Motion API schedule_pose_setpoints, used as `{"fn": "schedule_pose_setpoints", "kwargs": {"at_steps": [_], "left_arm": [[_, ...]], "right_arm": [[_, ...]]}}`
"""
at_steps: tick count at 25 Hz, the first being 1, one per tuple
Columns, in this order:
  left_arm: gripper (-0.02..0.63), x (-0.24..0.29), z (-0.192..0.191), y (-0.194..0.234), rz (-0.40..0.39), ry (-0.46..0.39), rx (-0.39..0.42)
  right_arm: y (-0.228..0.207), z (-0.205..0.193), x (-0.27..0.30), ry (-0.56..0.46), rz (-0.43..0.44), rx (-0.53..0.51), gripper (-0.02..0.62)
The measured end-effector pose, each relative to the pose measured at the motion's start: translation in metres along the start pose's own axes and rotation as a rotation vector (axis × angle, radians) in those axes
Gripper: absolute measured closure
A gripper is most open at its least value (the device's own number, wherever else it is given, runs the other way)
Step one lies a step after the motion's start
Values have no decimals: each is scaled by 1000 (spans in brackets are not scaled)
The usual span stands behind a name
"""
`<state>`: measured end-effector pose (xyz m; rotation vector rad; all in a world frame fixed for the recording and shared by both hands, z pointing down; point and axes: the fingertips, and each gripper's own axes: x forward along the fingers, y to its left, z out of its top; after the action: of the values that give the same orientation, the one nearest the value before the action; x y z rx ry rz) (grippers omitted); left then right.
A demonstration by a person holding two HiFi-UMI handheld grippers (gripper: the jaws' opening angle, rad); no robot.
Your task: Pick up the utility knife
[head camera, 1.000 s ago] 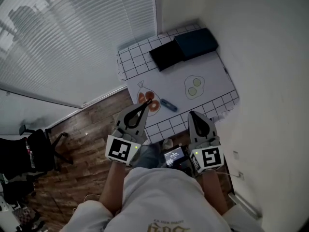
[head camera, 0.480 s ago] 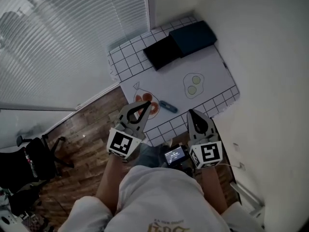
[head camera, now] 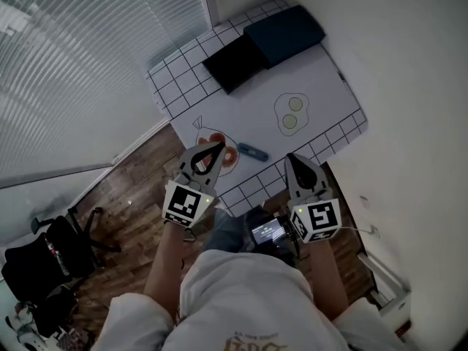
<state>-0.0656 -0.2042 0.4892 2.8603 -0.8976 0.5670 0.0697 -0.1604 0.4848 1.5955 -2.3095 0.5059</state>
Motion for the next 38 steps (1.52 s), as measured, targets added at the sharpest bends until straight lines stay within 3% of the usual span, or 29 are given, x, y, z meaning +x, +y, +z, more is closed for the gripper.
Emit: {"fn": "schedule_pose_setpoints", "kwargs": {"at_steps": [17, 30, 35, 38], "left_arm": [[598, 44, -73, -21, -125, 129, -15], [598, 66, -102, -33, -282, 151, -31], [597, 72, -111, -40, -358, 182, 10], [538, 77, -117, -46, -412, 203, 42]], "right_arm": [[1, -73, 34, 128, 50, -6, 589], [7, -103, 44, 166, 67, 57, 589], [11, -111, 46, 177, 73, 65, 589], [11, -121, 45, 186, 79, 55, 589]]}}
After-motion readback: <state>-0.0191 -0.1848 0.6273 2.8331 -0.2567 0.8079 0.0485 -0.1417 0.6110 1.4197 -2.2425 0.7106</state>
